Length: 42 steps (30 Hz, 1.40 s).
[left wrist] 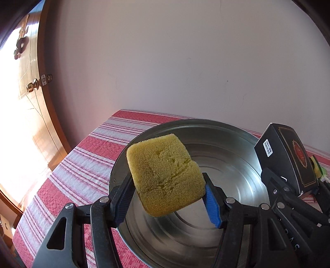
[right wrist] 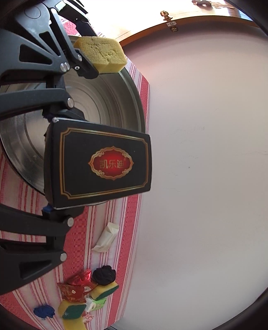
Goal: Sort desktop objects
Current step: 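Carry sponge and black box over the tin and open both tools, then withdraw both tools from the tin toward the remaining objects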
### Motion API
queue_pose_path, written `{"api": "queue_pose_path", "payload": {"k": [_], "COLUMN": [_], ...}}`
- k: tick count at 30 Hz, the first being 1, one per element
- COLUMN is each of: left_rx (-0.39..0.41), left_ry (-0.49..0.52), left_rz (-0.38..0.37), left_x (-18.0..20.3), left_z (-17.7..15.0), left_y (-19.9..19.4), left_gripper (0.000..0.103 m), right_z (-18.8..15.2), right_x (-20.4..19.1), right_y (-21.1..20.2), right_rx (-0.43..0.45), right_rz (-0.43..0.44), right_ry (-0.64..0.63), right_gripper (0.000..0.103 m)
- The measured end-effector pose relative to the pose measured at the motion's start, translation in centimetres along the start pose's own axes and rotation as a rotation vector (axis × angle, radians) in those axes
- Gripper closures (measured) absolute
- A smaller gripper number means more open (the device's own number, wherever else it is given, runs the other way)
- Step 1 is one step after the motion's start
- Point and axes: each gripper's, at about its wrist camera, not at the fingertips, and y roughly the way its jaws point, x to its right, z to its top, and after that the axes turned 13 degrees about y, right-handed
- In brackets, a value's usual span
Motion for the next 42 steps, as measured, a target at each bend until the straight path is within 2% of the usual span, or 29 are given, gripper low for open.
{"api": "queue_pose_path", "payload": {"k": [3, 5, 8, 12, 15, 19, 26, 31, 37, 42], "left_rx": [-0.008, -0.021, 0.004, 0.042, 0.069, 0.123, 0.210, 0.202, 0.229, 0.231], "left_ry": [-0.028, -0.064, -0.105, -0.136, -0.143, -0.149, -0.131, -0.122, -0.055, -0.044], "left_rz": [0.004, -0.003, -0.002, -0.009, 0.002, 0.054, 0.087, 0.070, 0.076, 0.049], "left_x": [-0.3, -0.8, -1.0, -1.0, -0.7, -0.6, -0.1, 0.5, 2.5, 3.6], "left_z": [-0.2, -0.4, -0.3, -0.2, -0.3, -0.5, -0.7, -1.2, -1.6, -2.0], "left_y": [0.8, 1.3, 0.6, 0.4, 0.0, -0.8, -2.3, -2.4, -3.3, -4.0], "left_gripper": [0.034, 0.028, 0.021, 0.015, 0.015, 0.015, 0.015, 0.015, 0.015, 0.015], "right_z": [-0.1, -0.1, 0.1, 0.3, 0.1, 0.0, -0.3, -0.5, -1.3, -1.8], "right_x": [0.3, 0.7, 1.0, 1.3, 1.4, 1.4, 2.5, 3.3, 5.1, 6.5], "right_y": [0.6, 0.9, 0.5, -0.3, -0.6, -1.1, -1.5, -1.4, -1.7, -2.1], "right_rx": [-0.013, -0.014, 0.022, 0.067, 0.102, 0.154, 0.202, 0.205, 0.214, 0.216], "right_rz": [0.017, 0.015, 0.005, 0.005, -0.010, -0.046, -0.044, -0.069, -0.107, -0.129], "right_ry": [0.005, 0.013, 0.022, 0.031, 0.028, 0.016, 0.053, 0.077, 0.089, 0.100], "right_gripper": [0.040, 0.029, 0.017, 0.015, 0.014, 0.011, 0.010, 0.010, 0.010, 0.010]}}
